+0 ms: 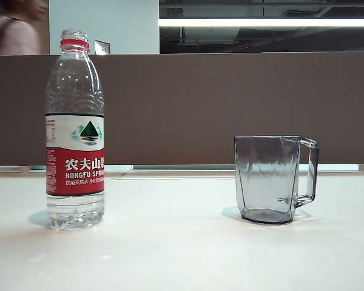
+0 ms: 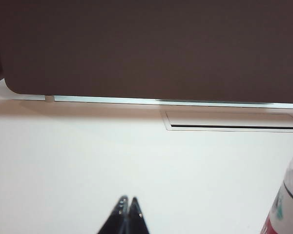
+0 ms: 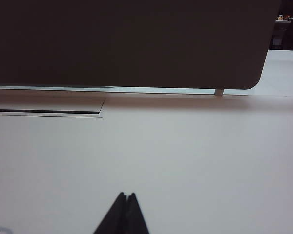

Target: Pick up the mineral water bottle with the left hand on the table and pour water into the mug until it's half full.

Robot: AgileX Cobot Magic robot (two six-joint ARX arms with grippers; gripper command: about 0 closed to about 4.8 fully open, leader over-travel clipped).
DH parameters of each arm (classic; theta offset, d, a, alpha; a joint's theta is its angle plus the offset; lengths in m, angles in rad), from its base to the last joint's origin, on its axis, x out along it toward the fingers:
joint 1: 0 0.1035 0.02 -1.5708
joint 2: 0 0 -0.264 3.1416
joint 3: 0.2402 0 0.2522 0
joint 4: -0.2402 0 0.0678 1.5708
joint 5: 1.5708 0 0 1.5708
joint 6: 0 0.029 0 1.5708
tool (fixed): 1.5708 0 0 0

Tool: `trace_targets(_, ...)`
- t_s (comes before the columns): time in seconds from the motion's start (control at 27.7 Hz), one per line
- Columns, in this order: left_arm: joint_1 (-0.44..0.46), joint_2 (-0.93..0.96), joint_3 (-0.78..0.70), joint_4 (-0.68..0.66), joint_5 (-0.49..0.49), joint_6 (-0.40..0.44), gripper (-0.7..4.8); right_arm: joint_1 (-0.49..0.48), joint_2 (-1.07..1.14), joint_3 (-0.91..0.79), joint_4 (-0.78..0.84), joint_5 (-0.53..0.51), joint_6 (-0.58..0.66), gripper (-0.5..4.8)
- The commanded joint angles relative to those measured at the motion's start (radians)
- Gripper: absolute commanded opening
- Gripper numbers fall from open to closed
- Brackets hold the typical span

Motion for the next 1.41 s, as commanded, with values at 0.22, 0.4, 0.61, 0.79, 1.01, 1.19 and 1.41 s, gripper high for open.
trace_targets(0.22, -0.002, 0.001, 0.005, 0.012, -0.005, 0.002, -0.05, 0.000, -0.002, -0.008, 0.016, -0.002, 0.001, -0.01)
trace_targets(0.4, -0.002, 0.001, 0.007, 0.043, -0.064, 0.001, -0.05, 0.001, -0.002, 0.025, 0.017, 0.001, 0.001, -0.01)
trace_targets(0.61, -0.003, 0.043, 0.064, 0.012, -0.064, -0.033, -0.05, 0.003, 0.094, 0.230, -0.047, 0.009, 0.006, -0.02)
trace_targets(0.79, -0.004, 0.156, 0.123, 0.023, 0.011, -0.051, -0.05, 0.007, 0.231, 0.360, -0.044, -0.059, 0.017, -0.02)
trace_targets(1.01, -0.005, 0.365, 0.241, 0.075, 0.140, -0.051, -0.05, 0.130, 0.427, 0.505, -0.058, -0.074, 0.017, -0.03)
trace_targets(1.19, -0.101, 0.465, 0.272, 0.142, 0.189, -0.051, -0.05, 0.330, 0.482, 0.520, -0.069, 0.025, 0.016, -0.03)
trace_targets(1.41, -0.238, 0.499, 0.272, 0.162, 0.117, -0.043, 0.01, 0.531, 0.484, 0.520, -0.135, 0.124, 0.017, -0.03)
